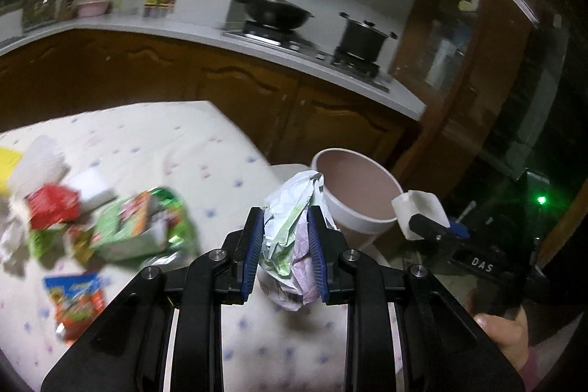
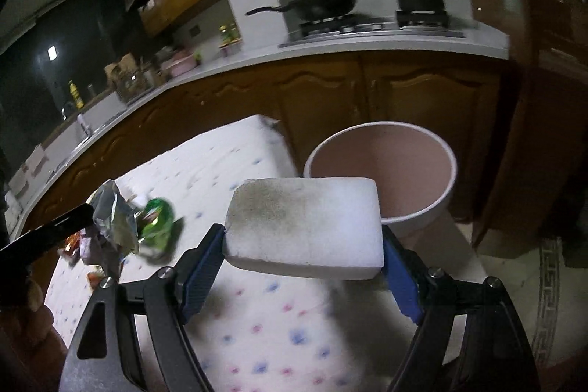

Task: Collect trash
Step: 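Carry tissue and sponge to the bin and open both tools over it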

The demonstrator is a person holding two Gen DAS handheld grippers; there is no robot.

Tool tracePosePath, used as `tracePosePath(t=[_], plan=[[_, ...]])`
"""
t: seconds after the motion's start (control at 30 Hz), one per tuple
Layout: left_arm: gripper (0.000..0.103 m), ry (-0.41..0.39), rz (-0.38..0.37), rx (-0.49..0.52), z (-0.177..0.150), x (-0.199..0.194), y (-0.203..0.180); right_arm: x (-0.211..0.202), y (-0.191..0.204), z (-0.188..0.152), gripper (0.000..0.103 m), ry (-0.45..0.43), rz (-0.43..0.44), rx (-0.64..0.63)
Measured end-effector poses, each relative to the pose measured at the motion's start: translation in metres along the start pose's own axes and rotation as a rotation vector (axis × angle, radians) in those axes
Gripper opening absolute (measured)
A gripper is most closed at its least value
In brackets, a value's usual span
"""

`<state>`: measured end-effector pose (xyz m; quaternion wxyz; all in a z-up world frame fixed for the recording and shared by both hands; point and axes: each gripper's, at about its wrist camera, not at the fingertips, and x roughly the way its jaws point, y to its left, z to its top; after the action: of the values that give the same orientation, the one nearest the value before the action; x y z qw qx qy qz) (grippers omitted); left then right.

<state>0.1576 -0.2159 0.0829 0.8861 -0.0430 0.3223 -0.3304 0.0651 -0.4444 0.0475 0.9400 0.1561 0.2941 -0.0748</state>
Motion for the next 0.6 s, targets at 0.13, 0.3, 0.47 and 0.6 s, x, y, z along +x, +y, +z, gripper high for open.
tracePosePath(t=[0.13, 0.3, 0.47, 0.6], plan=[[0.023, 0.022, -0.028, 0.034, 0.019, 0.034, -0.023, 0.009, -0.021, 0.013, 0.082, -0.015, -0.006, 0.011], [0.023, 0.04, -0.05, 0.071, 0.042, 0.08, -0.047, 0.023, -0.042, 0.029, 0.082, -0.027, -0.022, 0.003], [0.023, 0.084, -0.07, 0.066, 0.058, 0.131, -0.062, 0.043, -0.062, 0.043, 0.083, -0.013, -0.041, -0.013], [0.023, 0.129, -0.094, 0.049, 0.066, 0.169, -0.069, 0.06, -0.07, 0.05, 0.083, 0.001, -0.048, -0.031]])
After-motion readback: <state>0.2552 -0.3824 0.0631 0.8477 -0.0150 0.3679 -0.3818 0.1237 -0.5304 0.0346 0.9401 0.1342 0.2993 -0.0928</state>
